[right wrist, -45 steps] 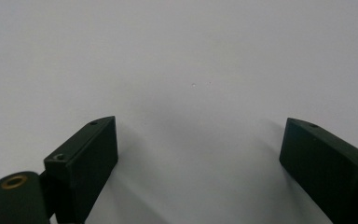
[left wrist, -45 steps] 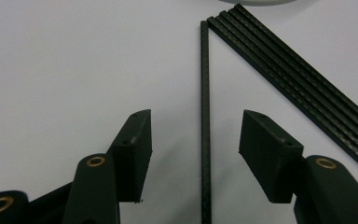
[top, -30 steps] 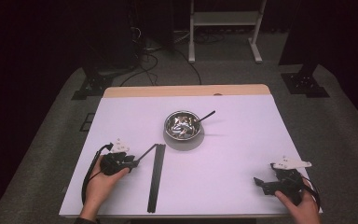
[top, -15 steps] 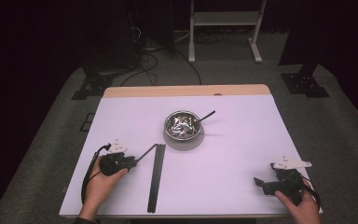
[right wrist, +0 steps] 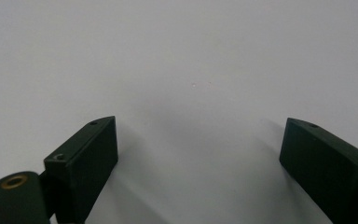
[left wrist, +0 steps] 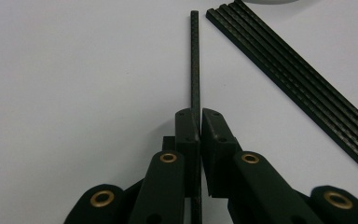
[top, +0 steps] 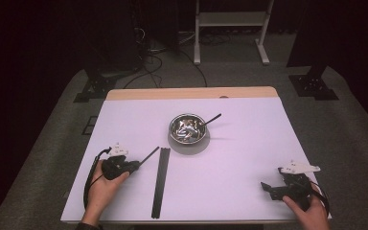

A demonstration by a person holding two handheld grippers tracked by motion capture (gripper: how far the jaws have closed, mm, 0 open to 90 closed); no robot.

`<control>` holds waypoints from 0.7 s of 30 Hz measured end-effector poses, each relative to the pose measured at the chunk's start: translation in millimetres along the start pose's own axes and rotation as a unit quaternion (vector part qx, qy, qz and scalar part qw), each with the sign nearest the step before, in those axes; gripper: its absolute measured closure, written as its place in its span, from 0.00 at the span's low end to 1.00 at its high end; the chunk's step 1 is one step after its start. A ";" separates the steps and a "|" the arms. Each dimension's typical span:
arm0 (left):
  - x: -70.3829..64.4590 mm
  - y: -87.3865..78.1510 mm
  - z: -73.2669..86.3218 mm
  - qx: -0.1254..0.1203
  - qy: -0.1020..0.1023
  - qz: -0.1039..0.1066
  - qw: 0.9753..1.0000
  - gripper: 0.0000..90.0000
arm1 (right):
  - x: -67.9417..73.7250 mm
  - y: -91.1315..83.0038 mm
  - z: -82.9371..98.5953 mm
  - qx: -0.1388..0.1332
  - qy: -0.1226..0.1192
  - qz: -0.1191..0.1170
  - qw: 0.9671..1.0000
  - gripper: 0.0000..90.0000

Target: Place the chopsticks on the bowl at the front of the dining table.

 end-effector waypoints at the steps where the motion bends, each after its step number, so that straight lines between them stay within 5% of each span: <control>1: -0.2 0.0 -0.3 0.001 0.003 -0.001 1.000 0.95 | 0.1 0.0 0.0 0.000 0.000 0.000 1.000 0.11; 6: -1.8 -0.1 -2.7 0.008 0.005 -0.011 1.000 0.96 | 0.0 0.0 0.0 0.000 0.000 0.000 1.000 0.11; 21: -1.2 -8.0 -8.9 0.003 -0.025 0.005 1.000 0.96 | 0.1 0.0 0.0 0.000 0.002 0.000 1.000 0.11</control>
Point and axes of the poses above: each handheld gripper's, and its own axes: y roughly forward along the jaws, z roughly out of its underside, x roughly to its left, the point moved 5 cm from there along y, roughly forward along the jaws, and after that the axes turned 14 degrees about -z, right-handed, at the moved point
